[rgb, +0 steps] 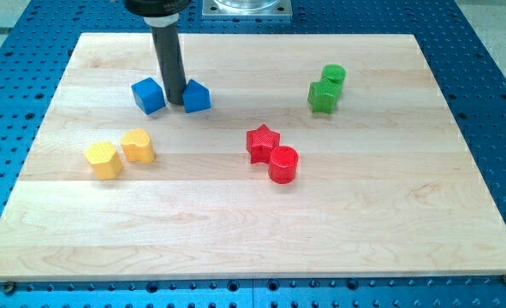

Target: Move your arm left beside the green star

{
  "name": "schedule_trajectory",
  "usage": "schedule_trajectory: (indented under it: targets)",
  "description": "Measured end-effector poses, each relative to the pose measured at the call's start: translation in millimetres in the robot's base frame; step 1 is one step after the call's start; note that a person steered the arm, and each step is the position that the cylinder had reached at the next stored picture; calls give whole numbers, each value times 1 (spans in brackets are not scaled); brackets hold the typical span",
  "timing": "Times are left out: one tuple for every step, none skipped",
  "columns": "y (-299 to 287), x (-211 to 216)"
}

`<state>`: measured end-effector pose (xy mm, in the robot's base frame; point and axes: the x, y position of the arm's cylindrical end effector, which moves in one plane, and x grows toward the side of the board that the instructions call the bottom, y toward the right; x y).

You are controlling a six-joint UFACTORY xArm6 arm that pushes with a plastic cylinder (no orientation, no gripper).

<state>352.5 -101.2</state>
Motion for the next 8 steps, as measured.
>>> schedule_trajectory:
  targets:
    - [15,0]
    - [16,0]
    - [9,-8]
    - [-32,-45]
    - [-73,-43]
    - [-93,-26]
    - [-88,-24]
    - [-73,-40]
